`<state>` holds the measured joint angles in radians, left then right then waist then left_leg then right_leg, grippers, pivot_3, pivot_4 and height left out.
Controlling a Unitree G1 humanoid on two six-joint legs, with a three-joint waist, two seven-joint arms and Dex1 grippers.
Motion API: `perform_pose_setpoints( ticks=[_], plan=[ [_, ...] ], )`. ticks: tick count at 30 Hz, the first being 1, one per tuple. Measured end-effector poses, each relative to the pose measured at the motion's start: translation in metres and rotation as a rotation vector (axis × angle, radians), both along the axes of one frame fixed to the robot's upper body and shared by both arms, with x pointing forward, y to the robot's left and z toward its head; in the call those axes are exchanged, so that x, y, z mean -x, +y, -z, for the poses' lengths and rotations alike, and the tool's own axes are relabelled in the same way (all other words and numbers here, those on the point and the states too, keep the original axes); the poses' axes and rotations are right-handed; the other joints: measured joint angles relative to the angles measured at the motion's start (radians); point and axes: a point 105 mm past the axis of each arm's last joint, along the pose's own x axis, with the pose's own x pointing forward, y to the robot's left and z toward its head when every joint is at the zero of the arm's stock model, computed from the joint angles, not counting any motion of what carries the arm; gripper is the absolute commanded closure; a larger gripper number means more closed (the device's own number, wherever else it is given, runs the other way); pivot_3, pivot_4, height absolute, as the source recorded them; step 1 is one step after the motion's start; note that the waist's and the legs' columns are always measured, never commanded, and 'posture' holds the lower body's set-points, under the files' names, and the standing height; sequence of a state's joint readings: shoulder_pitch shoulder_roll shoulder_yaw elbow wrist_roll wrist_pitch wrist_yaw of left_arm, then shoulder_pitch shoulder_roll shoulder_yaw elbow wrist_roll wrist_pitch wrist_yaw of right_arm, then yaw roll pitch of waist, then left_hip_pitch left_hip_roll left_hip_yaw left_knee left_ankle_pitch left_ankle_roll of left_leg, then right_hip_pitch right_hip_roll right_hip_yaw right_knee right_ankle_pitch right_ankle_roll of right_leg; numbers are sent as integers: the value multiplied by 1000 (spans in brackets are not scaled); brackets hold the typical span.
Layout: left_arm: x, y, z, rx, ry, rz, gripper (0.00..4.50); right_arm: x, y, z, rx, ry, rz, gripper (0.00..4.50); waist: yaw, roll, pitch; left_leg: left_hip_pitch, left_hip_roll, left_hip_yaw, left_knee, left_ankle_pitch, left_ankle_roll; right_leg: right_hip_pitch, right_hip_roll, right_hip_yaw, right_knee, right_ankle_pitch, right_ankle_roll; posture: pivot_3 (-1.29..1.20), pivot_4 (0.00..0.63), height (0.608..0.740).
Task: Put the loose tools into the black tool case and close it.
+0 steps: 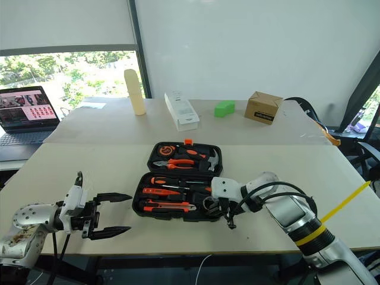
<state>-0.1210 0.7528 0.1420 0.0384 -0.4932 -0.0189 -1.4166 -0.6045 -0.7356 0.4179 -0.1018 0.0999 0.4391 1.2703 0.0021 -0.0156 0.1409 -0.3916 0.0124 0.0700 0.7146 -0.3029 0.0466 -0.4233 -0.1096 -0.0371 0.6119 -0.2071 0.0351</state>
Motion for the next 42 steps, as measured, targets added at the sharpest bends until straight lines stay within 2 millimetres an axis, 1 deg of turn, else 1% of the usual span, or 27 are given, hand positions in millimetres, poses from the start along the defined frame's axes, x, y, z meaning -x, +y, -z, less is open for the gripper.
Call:
perform_pose_setpoints(
  ticks=[4, 6, 7, 8, 10, 11, 12, 14, 15, 16, 18, 19, 22, 24, 27, 28, 30, 34, 37, 42],
  plan=[
    [-2, 1, 0, -7, -2, -15, 0, -5, 7, -10, -53, -10, -2, 1772, -2, 0, 0, 0, 0, 0, 0, 0, 0, 0, 0, 0, 0, 0, 0, 0, 150, 740],
    [-5, 4, 1, -17, 3, -36, 0, -8, 8, -28, -124, -16, -14, 1772, -3, 1, 1, 0, 0, 0, 0, 0, 0, 0, 0, 0, 0, 0, 0, 0, 150, 740],
    [-8, 6, 1, -14, 3, -53, 0, -9, 6, -43, -180, -24, -12, 1772, -1, 1, 1, 0, 0, 0, 0, 0, 0, 0, 0, 0, 0, 0, 0, 0, 150, 740],
    [-10, 7, 1, -11, 7, -67, 0, -10, 4, -53, -215, -36, -11, 1772, 1, 1, 1, 0, 0, -1, 0, 0, 0, 0, 0, -1, 0, 0, 0, 0, 150, 740],
    [-13, 10, 2, -4, 19, -91, 0, -9, -3, -67, -269, -50, -11, 1772, 4, 1, 1, 0, 0, -1, 0, 0, 0, 1, 0, -1, 1, 0, 0, 0, 150, 740],
    [-14, 12, 2, -3, 26, -100, 0, -7, -8, -69, -283, -42, -10, 1772, 6, 1, 1, -1, 0, -1, -1, 0, 0, 1, 0, -2, 0, 0, 0, 0, 150, 740],
    [-16, 16, 3, 2, 32, -120, 0, -4, -16, -68, -298, -33, 6, 1772, 9, 1, 1, -1, 0, -1, -1, 0, 0, 1, 0, -2, 0, 0, 0, 0, 150, 740],
    [-21, 22, 2, 11, 32, -161, 0, -1, -34, -56, -296, -17, 58, 1772, 14, 0, 1, -1, 0, -1, -1, 0, 0, 1, 0, -3, 0, 0, 0, 0, 150, 740],
    [-23, 26, 2, 17, 31, -187, 0, 2, -45, -43, -283, 5, 100, 1772, 14, 0, 1, -2, 0, -1, -1, 0, -1, 1, -1, -3, -1, 0, 0, 0, 150, 740],
    [-24, 29, 2, 18, 31, -202, 0, 5, -52, -33, -276, 30, 133, 1772, 12, 0, 1, -2, -1, 0, -1, 0, -1, 1, -1, -2, -1, 0, 1, 0, 150, 740],
    [-24, 29, 0, 18, 22, -203, 0, 7, -55, -24, -286, 48, 157, 1772, 5, 1, 1, -2, 0, 1, 0, 1, -1, 0, -1, -2, 0, 0, 1, 0, 150, 740],
    [-24, 28, -1, 16, 15, -190, 0, 8, -53, -24, -297, 41, 158, 1772, 0, 0, 1, -2, 0, 2, -1, 1, -1, -1, -1, -2, 0, 1, 1, 0, 150, 740],
    [-20, 23, -2, 5, 5, -140, 0, 16, -40, -34, -324, 8, 100, 1772, -12, 0, 1, 1, 1, 1, -1, 0, 0, 0, 0, -1, 0, 0, 0, 0, 150, 740],
    [-18, 21, -1, -3, 5, -113, 0, 22, -25, -36, -342, 32, 91, 1772, -14, 0, 1, 2, 2, 1, -1, 0, 0, 0, 0, -1, 0, 0, -1, 0, 150, 740],
    [-16, 18, 2, -17, 2, -85, 0, 34, 2, -27, -345, 126, 100, 1772, -13, 0, 1, 2, 2, 0, -1, 0, 0, 0, 0, -2, 1, 0, -2, 0, 150, 740],
    [-16, 17, 2, -18, 4, -80, 0, 37, 9, -24, -336, 148, 108, 1772, -12, 0, 1, 2, 2, 0, -1, 0, 0, 0, 0, -2, 1, 0, -2, 0, 150, 740],
    [-15, 16, 3, -20, 7, -72, 0, 38, 18, -18, -315, 172, 142, 1772, -12, 0, 1, 1, 1, 0, -1, 0, 0, 0, -1, -2, 1, 0, -2, 0, 150, 740],
    [-11, 15, 5, -24, 15, -63, 0, 28, 19, -14, -267, 132, 208, 1772, -5, 0, 1, 1, 0, 0, -1, 0, 1, 0, -1, -2, 1, 0, -2, 0, 150, 740],
    [-8, 15, 9, -25, 29, -56, 0, 19, 16, -17, -236, 81, 238, 1772, -5, 0, 1, 1, 0, 0, -1, 0, 1, -1, -1, -2, 1, 0, -2, 0, 150, 740],
    [-6, 14, 8, -27, 28, -46, 0, 17, 15, -20, -224, 75, 243, 1772, -4, 0, 1, 1, 0, 0, -1, -1, 1, 0, -1, -2, 0, 0, -2, 0, 150, 740]
  ],
)
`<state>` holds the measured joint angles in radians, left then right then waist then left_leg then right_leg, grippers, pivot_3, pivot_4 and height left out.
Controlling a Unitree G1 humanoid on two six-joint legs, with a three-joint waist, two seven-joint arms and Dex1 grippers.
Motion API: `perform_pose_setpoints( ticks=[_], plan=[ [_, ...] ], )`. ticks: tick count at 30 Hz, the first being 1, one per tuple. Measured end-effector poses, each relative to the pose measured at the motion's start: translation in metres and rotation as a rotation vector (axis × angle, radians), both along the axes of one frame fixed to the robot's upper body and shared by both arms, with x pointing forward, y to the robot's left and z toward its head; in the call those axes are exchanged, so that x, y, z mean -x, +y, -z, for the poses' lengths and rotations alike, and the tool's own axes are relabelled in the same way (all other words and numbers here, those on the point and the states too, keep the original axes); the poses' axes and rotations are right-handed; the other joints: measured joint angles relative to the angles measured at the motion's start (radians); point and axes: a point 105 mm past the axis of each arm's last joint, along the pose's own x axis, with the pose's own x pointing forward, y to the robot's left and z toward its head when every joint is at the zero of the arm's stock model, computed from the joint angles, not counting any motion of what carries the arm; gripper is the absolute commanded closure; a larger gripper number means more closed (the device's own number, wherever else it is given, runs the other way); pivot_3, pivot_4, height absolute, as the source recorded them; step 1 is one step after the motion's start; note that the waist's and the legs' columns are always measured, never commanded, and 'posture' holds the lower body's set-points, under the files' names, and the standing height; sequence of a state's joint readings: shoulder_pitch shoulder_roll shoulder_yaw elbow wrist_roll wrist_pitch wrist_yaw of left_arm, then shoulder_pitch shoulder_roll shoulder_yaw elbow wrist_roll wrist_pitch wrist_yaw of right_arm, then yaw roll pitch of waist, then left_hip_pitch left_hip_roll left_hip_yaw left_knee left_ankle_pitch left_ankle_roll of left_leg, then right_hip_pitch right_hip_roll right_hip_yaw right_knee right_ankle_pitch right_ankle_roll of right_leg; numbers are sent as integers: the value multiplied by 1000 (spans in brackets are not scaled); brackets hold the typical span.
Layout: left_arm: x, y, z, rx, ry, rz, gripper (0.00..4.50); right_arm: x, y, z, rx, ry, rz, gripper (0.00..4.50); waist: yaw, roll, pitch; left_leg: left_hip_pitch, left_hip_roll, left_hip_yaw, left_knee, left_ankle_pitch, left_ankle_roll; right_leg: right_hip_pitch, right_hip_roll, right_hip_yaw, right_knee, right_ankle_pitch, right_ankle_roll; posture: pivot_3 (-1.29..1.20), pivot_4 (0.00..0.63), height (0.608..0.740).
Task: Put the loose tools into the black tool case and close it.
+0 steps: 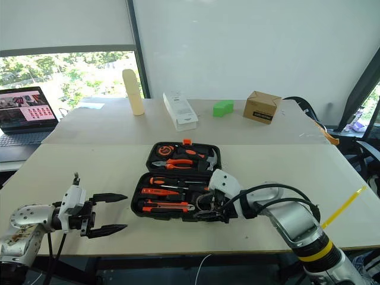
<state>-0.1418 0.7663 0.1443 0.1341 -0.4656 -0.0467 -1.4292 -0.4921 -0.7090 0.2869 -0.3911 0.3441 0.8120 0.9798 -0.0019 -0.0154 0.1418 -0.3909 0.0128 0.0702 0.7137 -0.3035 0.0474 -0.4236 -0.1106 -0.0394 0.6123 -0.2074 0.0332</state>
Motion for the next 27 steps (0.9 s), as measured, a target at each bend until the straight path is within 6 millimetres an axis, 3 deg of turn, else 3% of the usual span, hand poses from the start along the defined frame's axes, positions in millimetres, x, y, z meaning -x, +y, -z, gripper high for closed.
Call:
perform_pose_setpoints(
  ticks=[6, 11, 15, 27],
  plan=[
    [0, 0, 0, 0, 0, 1, 0, -2, -2, 8, 40, 21, 8, 1772, -1, 0, 0, 0, 0, 0, 0, 0, 0, 0, 0, 0, 0, 0, 0, 0, 150, 740],
    [0, 0, 0, 0, -1, 1, 0, -5, 1, 12, 53, 30, 16, 2966, -1, 0, 0, 0, 0, 0, 0, 0, 0, 0, 0, 0, 0, 0, 0, 0, 150, 740],
    [0, 0, 0, 0, -2, -1, 0, -7, 2, 9, 56, 22, 10, 4443, 0, 0, 0, 0, 0, 0, 0, 0, 0, 0, 0, 0, 0, 0, 0, 0, 150, 740],
    [-1, -3, -1, 5, -7, 0, 0, -3, -21, 7, 170, 48, -18, 4476, -1, 0, 0, 0, 0, 0, 0, 0, 0, 0, 0, 0, 0, 0, 0, 0, 150, 740]
  ],
)
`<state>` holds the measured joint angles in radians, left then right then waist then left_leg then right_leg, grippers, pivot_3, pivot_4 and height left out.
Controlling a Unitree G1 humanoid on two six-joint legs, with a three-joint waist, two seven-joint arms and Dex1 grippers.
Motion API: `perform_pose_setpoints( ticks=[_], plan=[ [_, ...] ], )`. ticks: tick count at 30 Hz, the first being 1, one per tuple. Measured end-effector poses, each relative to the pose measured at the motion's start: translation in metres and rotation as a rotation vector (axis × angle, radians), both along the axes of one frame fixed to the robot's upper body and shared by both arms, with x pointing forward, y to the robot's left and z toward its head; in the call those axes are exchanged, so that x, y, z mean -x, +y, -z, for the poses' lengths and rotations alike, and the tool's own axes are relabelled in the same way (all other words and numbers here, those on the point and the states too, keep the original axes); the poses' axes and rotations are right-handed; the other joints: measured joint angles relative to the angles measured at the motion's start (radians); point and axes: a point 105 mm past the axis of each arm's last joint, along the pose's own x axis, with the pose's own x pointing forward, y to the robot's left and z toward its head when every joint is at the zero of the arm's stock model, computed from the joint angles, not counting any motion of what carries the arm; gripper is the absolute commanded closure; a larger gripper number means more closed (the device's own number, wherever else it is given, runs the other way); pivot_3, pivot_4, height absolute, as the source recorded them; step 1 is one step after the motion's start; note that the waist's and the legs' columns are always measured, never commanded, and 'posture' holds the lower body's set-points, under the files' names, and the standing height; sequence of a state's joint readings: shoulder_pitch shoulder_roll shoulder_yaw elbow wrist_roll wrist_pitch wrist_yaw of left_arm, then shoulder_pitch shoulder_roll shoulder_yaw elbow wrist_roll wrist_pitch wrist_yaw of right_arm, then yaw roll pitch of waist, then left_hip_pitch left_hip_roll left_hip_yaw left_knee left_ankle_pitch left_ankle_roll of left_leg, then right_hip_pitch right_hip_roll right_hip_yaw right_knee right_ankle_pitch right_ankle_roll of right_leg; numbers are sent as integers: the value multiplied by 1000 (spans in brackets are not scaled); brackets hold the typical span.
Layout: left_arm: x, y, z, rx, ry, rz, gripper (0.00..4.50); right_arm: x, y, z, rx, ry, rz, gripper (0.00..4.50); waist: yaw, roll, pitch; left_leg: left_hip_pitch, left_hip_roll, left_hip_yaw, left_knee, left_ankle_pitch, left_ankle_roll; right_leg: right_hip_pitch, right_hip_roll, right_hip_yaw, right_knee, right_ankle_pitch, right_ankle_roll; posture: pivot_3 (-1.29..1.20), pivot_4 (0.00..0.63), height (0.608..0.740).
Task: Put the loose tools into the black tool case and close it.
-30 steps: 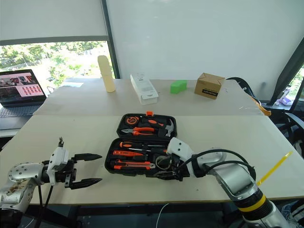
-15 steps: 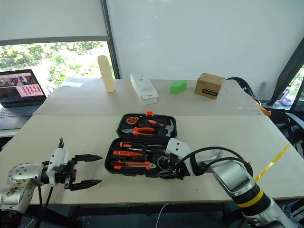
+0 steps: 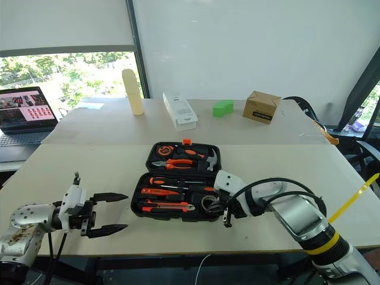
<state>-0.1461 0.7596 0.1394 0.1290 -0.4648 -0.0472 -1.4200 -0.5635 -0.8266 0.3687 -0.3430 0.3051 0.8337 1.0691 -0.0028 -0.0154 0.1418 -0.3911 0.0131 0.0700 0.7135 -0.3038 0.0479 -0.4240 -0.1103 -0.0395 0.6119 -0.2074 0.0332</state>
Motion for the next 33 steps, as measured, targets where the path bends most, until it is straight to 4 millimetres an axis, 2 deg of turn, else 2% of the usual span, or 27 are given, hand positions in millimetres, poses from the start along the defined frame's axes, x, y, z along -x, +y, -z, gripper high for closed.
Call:
perform_pose_setpoints(
  ticks=[11, 12, 13, 17, 19, 21, 23, 24, 27, 31, 32, 33],
  plan=[
    [0, -2, 1, -4, -14, 7, 0, -4, 2, 9, 66, 15, -15, 4476, 7, 0, 0, 0, 0, 0, 0, 0, 0, 0, 0, 0, 0, 0, 0, 0, 150, 740],
    [0, -2, 1, -6, -14, 6, 0, -5, 3, 9, 71, 16, -18, 3756, 7, 0, 0, 0, 0, 0, 0, 0, 0, 0, 0, 0, 0, 0, 0, 0, 150, 740],
    [0, -1, 1, -7, -14, 4, 0, -8, 4, 9, 74, 4, -16, 3573, 6, 0, 0, 0, 0, 0, 0, 0, 0, 0, 0, 0, 0, 0, 0, 0, 150, 740],
    [-3, 0, 1, -2, -17, -24, 0, -11, 3, 0, 6, -5, -2, 2275, 8, 0, 0, -1, 0, 0, 0, 0, 0, 0, 0, 0, 0, 0, 0, 0, 150, 740],
    [-7, 2, 0, 8, -10, -67, 0, -5, -2, -16, -99, 17, -37, 2275, 13, 0, 0, -1, 0, -1, 0, 0, 0, 1, 0, -1, 0, 0, 0, 0, 150, 740],
    [-16, 9, -3, 24, 1, -147, 0, 5, -15, -29, -184, 14, -70, 2275, 18, -1, 0, -1, 0, -2, 0, -1, 1, 2, 0, -2, 0, 0, 1, 0, 150, 740],
    [-29, 19, -5, 27, 6, -245, 0, 4, -29, -33, -237, -33, -40, 2275, 19, -1, 0, -1, 0, -2, 0, -1, 1, 3, 0, -2, 0, 1, 1, 0, 150, 740],
    [-37, 24, -6, 27, 6, -295, 258, 0, -38, -30, -249, -56, -6, 2241, 18, -1, 0, -1, -1, -1, 0, -1, 1, 3, 0, -1, 0, 1, 2, 0, 150, 740],
    [-56, 34, -9, 27, 8, -430, 1129, -14, -57, -13, -241, -126, 97, 2933, 14, -1, 0, 0, -1, 0, 0, 0, 1, 3, 0, 0, -1, 1, 2, 0, 150, 740],
    [-79, 29, -6, 52, 24, -554, 2685, -41, -68, 3, -224, -303, 206, 4438, 4, -1, 0, 1, -3, 1, 0, 4, -7, 2, 1, 1, 0, 1, 2, 0, 150, 740],
    [-83, 26, -3, 43, 30, -571, 2952, -49, -69, 4, -223, -360, 234, 4500, 1, -1, 0, 1, -3, 1, 0, 5, -9, 1, 1, 1, 1, 1, 2, 0, 150, 740],
    [-86, 21, 0, 37, 35, -581, 3436, -55, -70, 5, -216, -403, 254, 4500, -1, -1, 0, 1, -3, 1, 0, 5, -9, 1, 1, 1, 1, 1, 2, 0, 150, 740]
  ],
)
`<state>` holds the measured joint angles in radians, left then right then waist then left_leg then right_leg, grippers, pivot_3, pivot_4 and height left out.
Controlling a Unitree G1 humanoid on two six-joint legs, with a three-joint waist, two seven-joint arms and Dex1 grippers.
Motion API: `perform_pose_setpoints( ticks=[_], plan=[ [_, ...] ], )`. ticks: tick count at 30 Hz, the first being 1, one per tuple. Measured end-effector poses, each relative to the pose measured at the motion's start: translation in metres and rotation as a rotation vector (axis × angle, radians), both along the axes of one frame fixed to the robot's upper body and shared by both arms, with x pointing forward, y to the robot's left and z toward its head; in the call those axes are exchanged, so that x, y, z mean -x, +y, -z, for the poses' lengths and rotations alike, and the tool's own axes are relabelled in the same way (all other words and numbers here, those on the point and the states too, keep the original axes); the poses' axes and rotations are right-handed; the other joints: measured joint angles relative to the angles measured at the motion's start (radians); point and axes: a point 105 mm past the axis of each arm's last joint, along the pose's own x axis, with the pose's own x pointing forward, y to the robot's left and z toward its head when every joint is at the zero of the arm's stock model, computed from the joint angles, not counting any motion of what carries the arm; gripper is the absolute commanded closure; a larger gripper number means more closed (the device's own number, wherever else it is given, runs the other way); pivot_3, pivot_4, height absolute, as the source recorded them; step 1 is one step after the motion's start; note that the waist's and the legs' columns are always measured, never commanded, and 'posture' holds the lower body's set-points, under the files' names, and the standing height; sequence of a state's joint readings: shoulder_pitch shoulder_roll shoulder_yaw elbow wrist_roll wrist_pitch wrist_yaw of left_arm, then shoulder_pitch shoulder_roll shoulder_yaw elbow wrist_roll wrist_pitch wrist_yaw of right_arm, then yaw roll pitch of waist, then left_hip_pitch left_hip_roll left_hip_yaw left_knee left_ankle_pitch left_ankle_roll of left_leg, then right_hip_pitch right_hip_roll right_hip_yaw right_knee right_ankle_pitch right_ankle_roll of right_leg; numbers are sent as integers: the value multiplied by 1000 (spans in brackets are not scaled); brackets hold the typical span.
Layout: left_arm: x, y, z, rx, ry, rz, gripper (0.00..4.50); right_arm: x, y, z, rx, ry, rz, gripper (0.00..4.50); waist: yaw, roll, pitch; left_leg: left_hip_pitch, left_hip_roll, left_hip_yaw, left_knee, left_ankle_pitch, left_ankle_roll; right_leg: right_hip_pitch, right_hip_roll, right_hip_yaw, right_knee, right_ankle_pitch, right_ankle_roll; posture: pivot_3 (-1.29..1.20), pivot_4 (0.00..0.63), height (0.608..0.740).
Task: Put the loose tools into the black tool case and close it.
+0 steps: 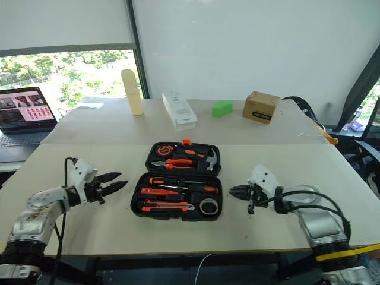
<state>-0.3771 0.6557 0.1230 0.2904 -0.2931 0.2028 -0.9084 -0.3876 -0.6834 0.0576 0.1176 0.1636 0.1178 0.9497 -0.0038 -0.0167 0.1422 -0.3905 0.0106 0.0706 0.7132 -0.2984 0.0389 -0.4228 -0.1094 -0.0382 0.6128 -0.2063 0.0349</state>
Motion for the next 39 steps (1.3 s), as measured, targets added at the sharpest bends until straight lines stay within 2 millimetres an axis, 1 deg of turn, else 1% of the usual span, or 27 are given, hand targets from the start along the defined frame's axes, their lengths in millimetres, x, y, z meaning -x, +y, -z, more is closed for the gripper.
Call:
perform_pose_setpoints(
  ticks=[2, 3, 5, 7, 9, 13, 18, 23, 26, 32, 36, 38, 39],
  plan=[
    [-6, -7, 5, -11, 15, -29, 4175, -9, -1, 3, 23, -56, 34, 4500, 0, 0, 0, 0, 0, 0, 0, 0, 0, 0, 0, 0, 1, 0, 0, 0, 150, 740],
    [-7, -8, 7, -16, 20, -35, 4439, -11, 0, 4, 27, -70, 42, 4500, -1, 0, 0, 0, 0, 0, -1, 0, 0, 0, 0, 0, 1, 0, 0, 0, 150, 740],
    [-8, -13, 14, -31, 48, -43, 4439, -16, 4, 9, 28, -76, 58, 4500, -5, 0, 0, -1, 1, 0, -1, 0, 0, 0, 0, 0, 1, 0, 0, 0, 150, 740],
    [-7, -20, 17, -31, 59, -22, 4439, -18, 9, 13, 32, -70, 58, 4500, -8, 0, 0, -1, 2, 0, -1, 0, 0, 0, 0, 0, 1, 0, 0, 0, 150, 740],
    [-3, -29, 18, -38, 72, 20, 4439, -20, 15, 16, 27, -67, 54, 4500, -8, 0, 0, -1, 2, 0, -1, 0, 0, 0, 0, 0, 0, 0, 0, 0, 150, 740],
    [10, -37, 22, -46, 100, 84, 4439, -21, 17, 16, 36, -62, 55, 4500, -1, 0, 0, -1, 2, 0, -1, 0, 0, 0, 0, 0, 0, 0, 0, 0, 150, 740],
    [19, -39, 25, -61, 116, 121, 4439, -19, 16, 16, 48, -42, 61, 4500, 1, 0, 0, -2, 2, 0, -1, -1, 1, 0, -1, 0, 0, 0, 0, 0, 150, 740],
    [29, -40, 26, -75, 127, 134, 4439, -9, 16, 16, 62, -15, 62, 4500, 1, 0, 0, -2, 2, -1, -2, -1, 2, 0, -1, 0, -1, 0, 0, 0, 150, 740],
    [38, -39, 31, -67, 154, 135, 4439, 0, 18, 19, 64, 2, 61, 4500, 1, 0, 0, -2, 2, 0, -2, -1, 2, 0, 0, 0, -1, 0, 0, 0, 150, 740],
    [49, -44, 32, -59, 168, 150, 4439, 8, 14, 27, 82, 18, 65, 4500, 1, 0, 0, -1, 2, 0, -1, -2, 3, 0, -1, 0, -1, 0, 0, 0, 150, 740],
    [53, -41, 31, -57, 174, 161, 4439, 9, 9, 21, 84, -3, 47, 4500, 3, 0, 0, -1, 2, -1, -1, -2, 3, 0, -1, 0, -1, 0, 0, 0, 150, 740],
    [51, -31, 25, -66, 176, 150, 4500, 13, 6, 14, 23, 41, 46, 3916, 3, 0, 0, -1, 2, -1, -1, -4, 7, 0, 0, 0, -1, 0, 0, 0, 150, 740],
    [47, -22, 20, -72, 177, 127, 4500, 16, 4, 10, -17, 91, 48, 3778, 3, 0, 0, 0, 2, -1, -1, -4, 7, 0, 0, 0, -1, 0, 0, 0, 150, 740]
  ],
)
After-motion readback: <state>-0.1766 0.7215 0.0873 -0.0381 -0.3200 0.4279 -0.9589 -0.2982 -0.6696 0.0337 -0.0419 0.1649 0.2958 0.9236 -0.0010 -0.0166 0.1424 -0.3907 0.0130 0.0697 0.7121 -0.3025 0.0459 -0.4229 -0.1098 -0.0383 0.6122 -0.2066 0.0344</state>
